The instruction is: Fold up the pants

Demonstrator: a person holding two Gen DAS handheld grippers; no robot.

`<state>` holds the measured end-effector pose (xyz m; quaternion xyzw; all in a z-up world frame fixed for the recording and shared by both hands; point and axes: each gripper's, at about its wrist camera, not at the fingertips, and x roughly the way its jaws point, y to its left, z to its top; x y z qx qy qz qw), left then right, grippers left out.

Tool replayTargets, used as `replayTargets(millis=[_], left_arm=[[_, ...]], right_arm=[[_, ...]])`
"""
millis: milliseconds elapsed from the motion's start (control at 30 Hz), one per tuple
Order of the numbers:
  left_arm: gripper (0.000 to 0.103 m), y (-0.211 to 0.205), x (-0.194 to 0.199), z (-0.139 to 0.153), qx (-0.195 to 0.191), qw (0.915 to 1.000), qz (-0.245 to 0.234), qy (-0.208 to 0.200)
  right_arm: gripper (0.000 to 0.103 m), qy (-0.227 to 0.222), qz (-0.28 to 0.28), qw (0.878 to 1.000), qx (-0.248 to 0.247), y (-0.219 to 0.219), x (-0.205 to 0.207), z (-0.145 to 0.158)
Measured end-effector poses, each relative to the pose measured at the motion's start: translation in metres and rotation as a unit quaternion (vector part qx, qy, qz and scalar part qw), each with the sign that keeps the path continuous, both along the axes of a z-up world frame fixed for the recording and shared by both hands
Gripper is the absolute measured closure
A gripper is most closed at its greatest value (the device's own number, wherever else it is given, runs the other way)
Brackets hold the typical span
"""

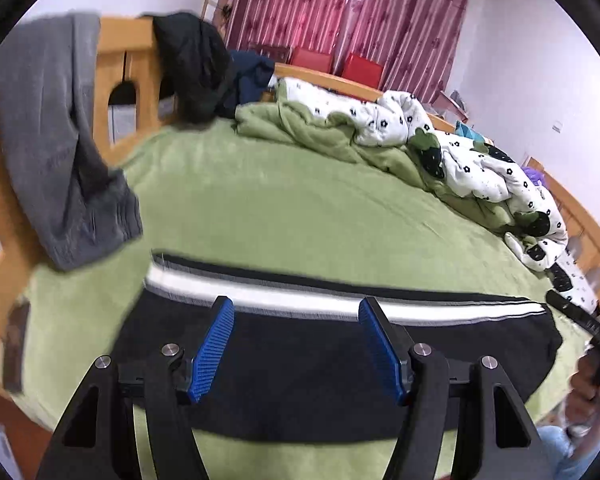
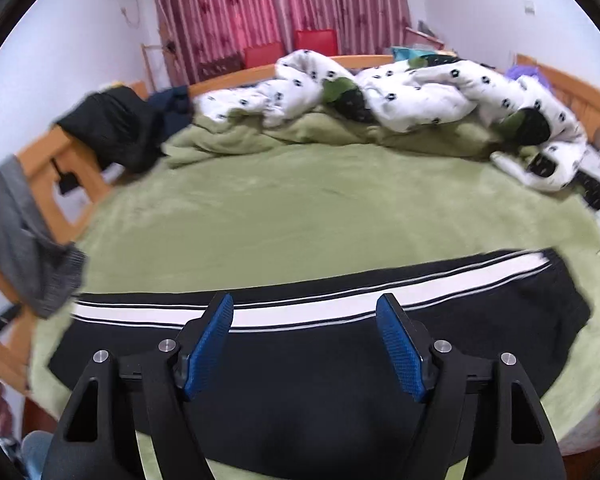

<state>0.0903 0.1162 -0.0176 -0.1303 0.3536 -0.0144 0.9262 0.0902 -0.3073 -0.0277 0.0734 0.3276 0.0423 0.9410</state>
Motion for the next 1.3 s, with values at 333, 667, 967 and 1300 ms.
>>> replayTargets(millis=[333, 667, 967, 1300], left_arm=[[0.041, 0.018, -0.056, -0.100, -0.089, 0.9948, 0.013, 0.048], [0.042, 0.086, -0.051, -0.169, -0.147, 0.9819, 0.092, 0.076], [0.042, 0.102, -0.029, -0.185, -0.189, 0.9770, 0.097, 0.019], [0.075, 0.110, -0.018, -0.183, -0.146, 0.9750, 0.164, 0.035]], right_arm=[[0.030, 0.054, 0.008, 0.999, 0.006, -0.005, -0.006, -0.068], [0.030, 0.039, -0.014, 0.998, 0.048, -0.007, 0.019, -0.070], [0.030, 0.086, -0.022, 0.995, 0.038, -0.005, 0.038, -0.094], [0.030, 0.111, -0.039, 0.991, 0.060, -0.011, 0.043, -0.111]])
